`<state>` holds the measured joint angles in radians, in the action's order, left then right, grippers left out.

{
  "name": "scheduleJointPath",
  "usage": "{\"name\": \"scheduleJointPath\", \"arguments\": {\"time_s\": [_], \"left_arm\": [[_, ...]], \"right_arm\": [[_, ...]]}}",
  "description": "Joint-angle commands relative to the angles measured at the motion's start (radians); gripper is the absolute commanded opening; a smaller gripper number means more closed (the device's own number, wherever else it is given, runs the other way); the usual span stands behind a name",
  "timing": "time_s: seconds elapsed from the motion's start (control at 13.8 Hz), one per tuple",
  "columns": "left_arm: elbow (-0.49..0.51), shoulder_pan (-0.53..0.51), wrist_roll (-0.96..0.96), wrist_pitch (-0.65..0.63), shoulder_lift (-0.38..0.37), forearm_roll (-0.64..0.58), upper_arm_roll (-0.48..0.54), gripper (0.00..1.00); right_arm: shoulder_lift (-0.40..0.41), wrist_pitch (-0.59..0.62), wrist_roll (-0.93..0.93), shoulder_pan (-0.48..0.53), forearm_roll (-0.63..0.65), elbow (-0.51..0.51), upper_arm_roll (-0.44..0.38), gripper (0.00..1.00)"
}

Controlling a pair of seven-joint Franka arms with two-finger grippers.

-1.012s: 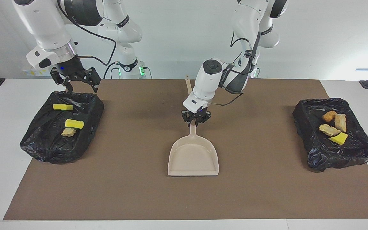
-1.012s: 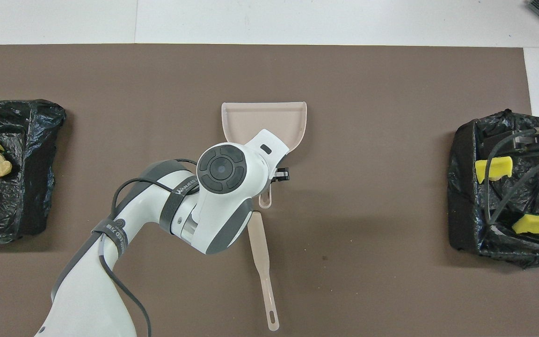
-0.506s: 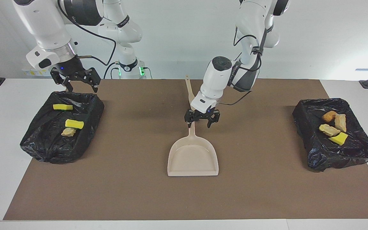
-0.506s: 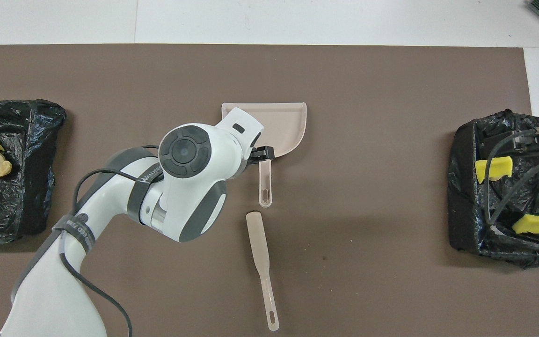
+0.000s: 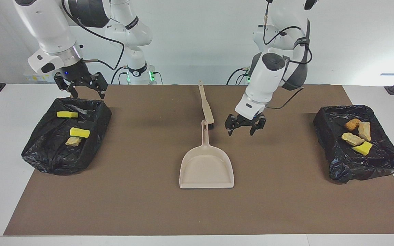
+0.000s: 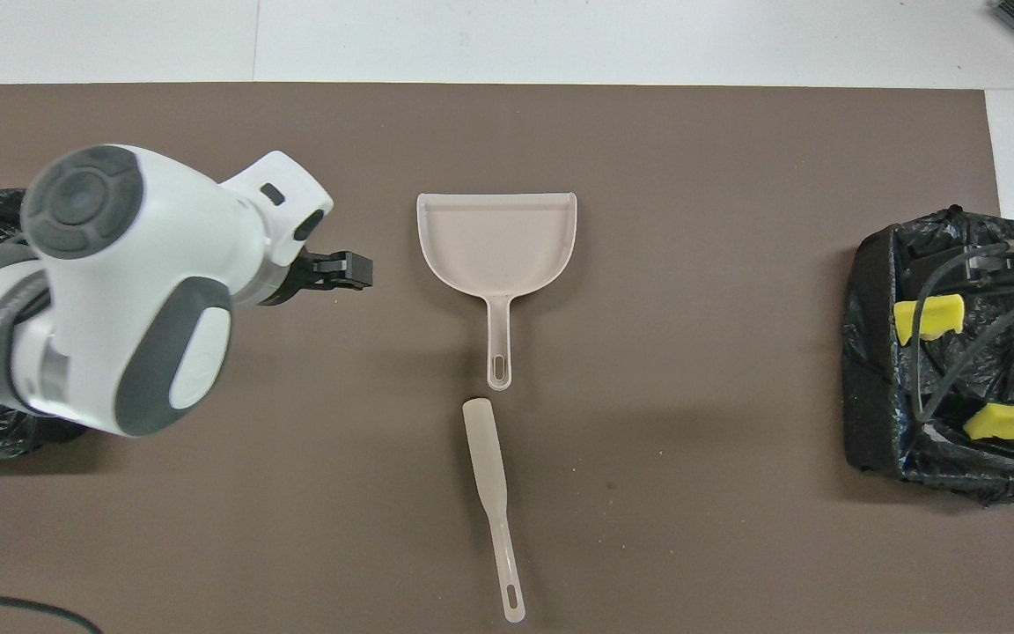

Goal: Sweep and dump trash in bin
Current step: 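Release the dustpan and withdraw the left gripper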

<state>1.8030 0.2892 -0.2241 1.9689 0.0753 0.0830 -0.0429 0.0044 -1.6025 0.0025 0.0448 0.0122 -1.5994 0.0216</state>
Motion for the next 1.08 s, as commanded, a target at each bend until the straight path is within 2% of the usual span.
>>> {"name": "scheduleJointPath", "arguments": {"time_s": [0.0,0.22,0.43,0.65,0.79,1.01], "left_arm": [[0.015,-0.089,0.144,-0.105,-0.072,0.0,-0.008,1.0],[-0.011,-0.169,0.253,-0.204,-0.126,-0.084,-0.005,1.0],[-0.071,-0.211,0.262,-0.316,-0.161,-0.089,0.009,1.0],[-0.213,-0.214,0.261,-0.531,-0.161,-0.092,0.021,1.0],[-0.215,-0.216,0.264,-0.561,-0.166,-0.091,0.032,1.0],[-0.156,-0.242,0.313,-0.558,-0.204,-0.091,0.044,1.0]], "right_arm": [[-0.023,-0.02,0.013,0.007,-0.017,-0.028,0.003,1.0],[-0.023,-0.02,0.013,0.007,-0.017,-0.028,0.003,1.0],[-0.023,-0.02,0.013,0.007,-0.017,-0.028,0.003,1.0],[-0.023,-0.02,0.013,0.007,-0.017,-0.028,0.004,1.0],[-0.023,-0.02,0.013,0.007,-0.017,-0.028,0.004,1.0],[-0.023,-0.02,0.013,0.007,-0.017,-0.028,0.004,1.0]]}}
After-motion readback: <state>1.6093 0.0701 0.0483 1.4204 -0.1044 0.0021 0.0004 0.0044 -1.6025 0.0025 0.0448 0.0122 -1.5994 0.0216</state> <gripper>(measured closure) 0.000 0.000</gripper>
